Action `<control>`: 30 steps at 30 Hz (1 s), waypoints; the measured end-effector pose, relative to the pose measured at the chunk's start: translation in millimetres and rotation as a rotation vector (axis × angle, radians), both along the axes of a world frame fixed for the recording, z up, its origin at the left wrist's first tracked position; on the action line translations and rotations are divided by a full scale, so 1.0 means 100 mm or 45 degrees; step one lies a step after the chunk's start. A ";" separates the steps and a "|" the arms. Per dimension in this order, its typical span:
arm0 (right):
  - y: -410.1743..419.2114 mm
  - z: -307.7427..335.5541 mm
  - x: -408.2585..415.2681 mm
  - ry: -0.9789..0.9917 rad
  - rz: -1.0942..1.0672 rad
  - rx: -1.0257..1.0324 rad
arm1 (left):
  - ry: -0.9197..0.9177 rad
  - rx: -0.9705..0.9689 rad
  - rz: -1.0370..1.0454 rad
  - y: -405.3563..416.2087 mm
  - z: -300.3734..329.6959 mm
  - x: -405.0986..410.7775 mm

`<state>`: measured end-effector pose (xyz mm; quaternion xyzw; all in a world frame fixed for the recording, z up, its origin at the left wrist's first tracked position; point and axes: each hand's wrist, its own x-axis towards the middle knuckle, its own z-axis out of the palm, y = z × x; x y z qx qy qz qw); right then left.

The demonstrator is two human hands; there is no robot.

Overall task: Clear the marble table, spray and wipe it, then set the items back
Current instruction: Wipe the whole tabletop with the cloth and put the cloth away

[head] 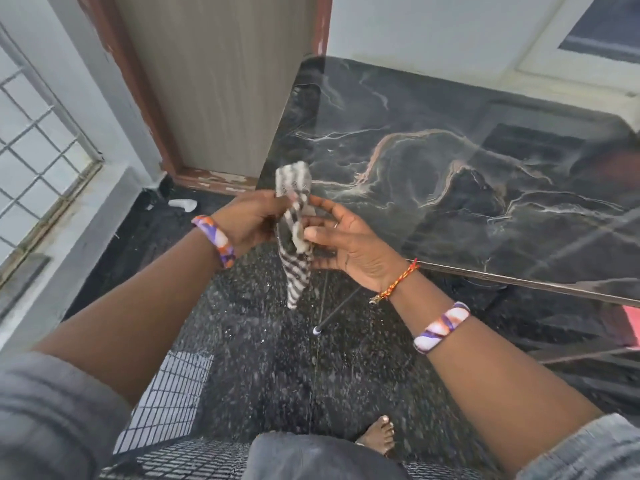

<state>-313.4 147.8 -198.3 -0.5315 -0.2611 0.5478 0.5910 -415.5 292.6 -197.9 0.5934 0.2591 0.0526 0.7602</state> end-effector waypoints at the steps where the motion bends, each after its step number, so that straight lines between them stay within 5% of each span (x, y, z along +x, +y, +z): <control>1: -0.05 0.01 0.02 -0.033 -0.036 -0.039 | -0.011 0.036 -0.048 -0.06 0.00 0.09; 6: -0.40 -0.04 0.19 -0.238 -0.404 -0.076 | 0.045 0.540 -0.368 -0.37 0.01 0.46; 10: -0.91 -0.01 0.47 -0.283 -0.399 -0.070 | 0.047 0.704 -0.541 -0.74 0.15 0.79; 17: -1.92 0.04 1.10 -0.355 -0.579 -0.107 | 0.002 0.698 -0.696 -1.57 0.14 1.53; 30: -4.03 -0.28 2.00 0.277 -1.263 -0.023 | 0.303 0.302 -1.396 -3.70 -0.07 2.91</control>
